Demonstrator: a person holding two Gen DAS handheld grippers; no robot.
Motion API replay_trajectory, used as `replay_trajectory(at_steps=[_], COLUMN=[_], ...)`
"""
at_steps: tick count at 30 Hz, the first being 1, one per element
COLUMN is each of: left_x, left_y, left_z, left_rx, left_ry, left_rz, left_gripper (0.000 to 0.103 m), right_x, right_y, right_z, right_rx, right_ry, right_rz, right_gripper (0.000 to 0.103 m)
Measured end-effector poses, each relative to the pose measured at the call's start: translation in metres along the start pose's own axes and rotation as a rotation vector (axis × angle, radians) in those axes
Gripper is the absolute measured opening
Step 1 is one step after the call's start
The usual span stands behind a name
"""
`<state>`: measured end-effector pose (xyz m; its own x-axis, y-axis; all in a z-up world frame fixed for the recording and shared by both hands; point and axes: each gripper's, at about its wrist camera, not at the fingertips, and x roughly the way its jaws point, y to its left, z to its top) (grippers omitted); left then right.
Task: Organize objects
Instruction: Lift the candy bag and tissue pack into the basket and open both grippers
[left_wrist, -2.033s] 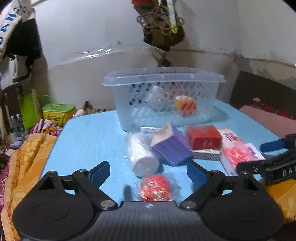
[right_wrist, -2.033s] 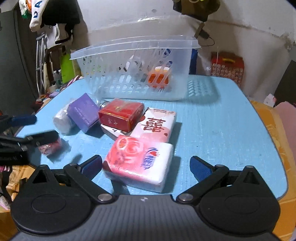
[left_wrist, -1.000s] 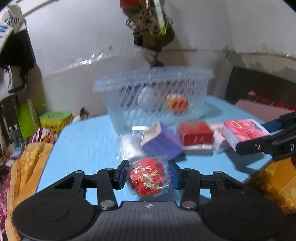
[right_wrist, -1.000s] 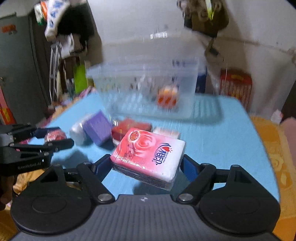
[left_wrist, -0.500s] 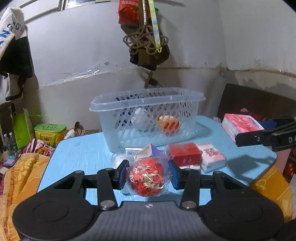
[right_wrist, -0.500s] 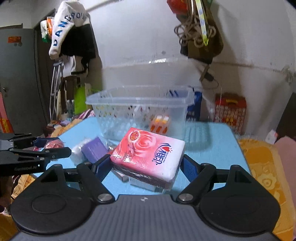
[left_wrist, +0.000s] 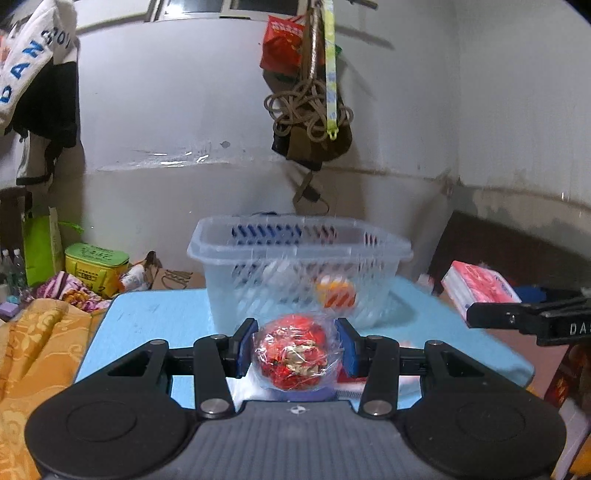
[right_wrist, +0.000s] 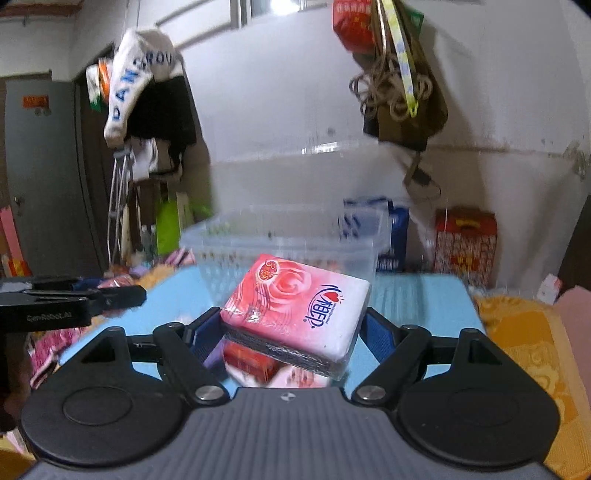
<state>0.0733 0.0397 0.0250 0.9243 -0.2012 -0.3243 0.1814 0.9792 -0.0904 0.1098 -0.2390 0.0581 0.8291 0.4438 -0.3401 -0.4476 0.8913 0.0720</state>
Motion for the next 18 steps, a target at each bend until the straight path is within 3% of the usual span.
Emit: replay_trajectory(at_steps=[7, 9, 14, 18], left_x=[0.013, 0.019, 0.066, 0.126], left_y=[-0.007, -0.011, -0.011, -0.01], left_z=[0.044, 0.06, 0.112, 0.131], left_rx=[-0.031, -0.02, -0.041, -0.043], left_ry=[-0.047, -0.074, -0.093, -0.01], left_rz=[-0.024, -0.02, 0.03, 0.048], left_gripper=[0.049, 0.049, 0.049, 0.05], right_x=[0.004, 0.019, 0.088, 0.139], right_y=[-0.006, -0.008, -0.022, -0.042], right_z=[0.032, 0.046, 0.076, 0.082], right_rx=[-0.049, -0.046, -0.048, -0.027], right_ry=[-0.139, -0.142, -0.057, 0.044], right_rz=[-0.042, -0.059, -0.112, -0.12], right_gripper=[0.082, 0.082, 0.082, 0.081])
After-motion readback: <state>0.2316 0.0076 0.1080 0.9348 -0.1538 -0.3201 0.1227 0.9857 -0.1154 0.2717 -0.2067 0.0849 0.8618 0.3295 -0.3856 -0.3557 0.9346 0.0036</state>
